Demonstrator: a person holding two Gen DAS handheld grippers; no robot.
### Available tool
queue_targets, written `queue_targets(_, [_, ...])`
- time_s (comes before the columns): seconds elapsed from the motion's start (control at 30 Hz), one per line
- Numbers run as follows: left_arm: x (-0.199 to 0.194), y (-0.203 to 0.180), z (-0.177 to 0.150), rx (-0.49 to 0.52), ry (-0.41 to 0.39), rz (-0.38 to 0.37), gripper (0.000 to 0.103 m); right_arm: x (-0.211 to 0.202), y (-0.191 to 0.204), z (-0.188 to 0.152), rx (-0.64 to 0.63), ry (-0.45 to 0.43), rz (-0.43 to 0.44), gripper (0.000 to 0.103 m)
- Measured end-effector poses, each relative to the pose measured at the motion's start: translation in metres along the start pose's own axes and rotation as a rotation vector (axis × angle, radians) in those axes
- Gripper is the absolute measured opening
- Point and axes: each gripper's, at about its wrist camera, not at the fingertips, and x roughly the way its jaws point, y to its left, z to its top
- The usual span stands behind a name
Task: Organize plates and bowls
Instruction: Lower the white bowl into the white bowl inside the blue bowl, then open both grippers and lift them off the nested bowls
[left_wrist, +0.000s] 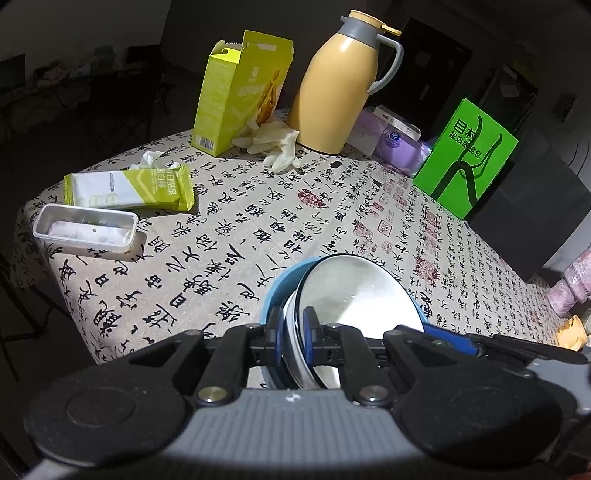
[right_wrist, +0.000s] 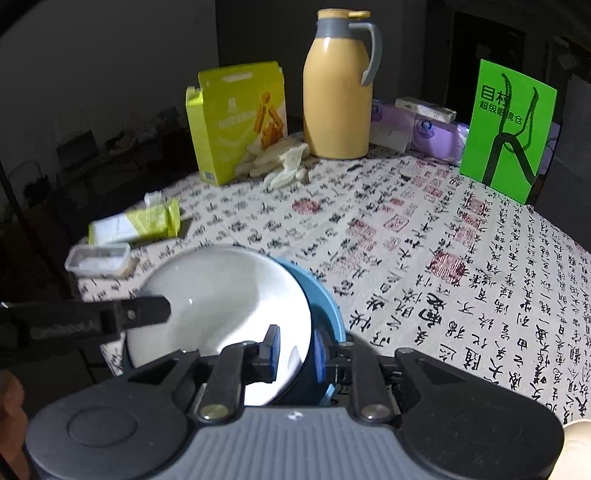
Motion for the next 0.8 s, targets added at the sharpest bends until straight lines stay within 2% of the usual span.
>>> queue_targets(0.07, [-0.003,0.002,0.001,-0.008,-0.002,-0.011,0.011,-0.008,-0.002,0.001,0.007,-0.024,0.01,0.02])
queue_targets(0.13, [-0.008,0.003,0.002,-0.016,-0.014,-0.027,0.013,-0.017,-0.006,0.001,0.026,-0.046,0.024,0.026])
queue_targets(0.2, [-0.015,0.005,0.002,-0.022,-0.022,-0.054,0.021,-0.026,-0.011,-0.002,0.051,-0.073,0.037,0.042])
queue_targets(0.23, [-0.019,0.005,0.002,-0.022,-0.032,-0.061,0.034,-0.031,-0.014,-0.004,0.065,-0.09,0.041,0.047])
queue_targets(0.27, [-0.024,0.005,0.002,-0.02,-0.049,-0.069,0.046,-0.036,-0.016,-0.006,0.079,-0.105,0.047,0.057])
queue_targets(0.3, [-0.029,0.005,0.001,-0.015,-0.071,-0.072,0.049,-0.041,-0.02,-0.01,0.094,-0.123,0.053,0.068])
queue_targets(0.33, [-0.035,0.006,-0.001,-0.008,-0.094,-0.076,0.054,-0.045,-0.024,-0.013,0.112,-0.138,0.058,0.075])
queue_targets(0.37, [-0.04,0.005,-0.002,-0.003,-0.114,-0.082,0.066,-0.05,-0.028,-0.018,0.133,-0.153,0.06,0.09])
queue_targets(0.4, [-0.045,0.006,-0.004,0.0,-0.132,-0.089,0.075,-0.054,-0.031,-0.022,0.153,-0.168,0.06,0.094])
queue_targets(0.43, [-0.05,0.007,-0.007,0.003,-0.153,-0.097,0.094,-0.059,-0.034,-0.027,0.17,-0.183,0.058,0.1])
queue_targets(0.47, [-0.054,0.007,-0.009,0.008,-0.174,-0.101,0.103,-0.063,-0.037,-0.032,0.185,-0.195,0.051,0.103])
queue_targets(0.67, [-0.079,0.007,-0.034,0.026,-0.244,-0.141,0.103,-0.083,-0.04,-0.066,0.243,-0.208,-0.015,0.103])
queue_targets(0.8, [-0.095,0.009,-0.053,0.044,-0.286,-0.136,0.103,-0.102,-0.034,-0.084,0.246,-0.237,-0.058,0.103])
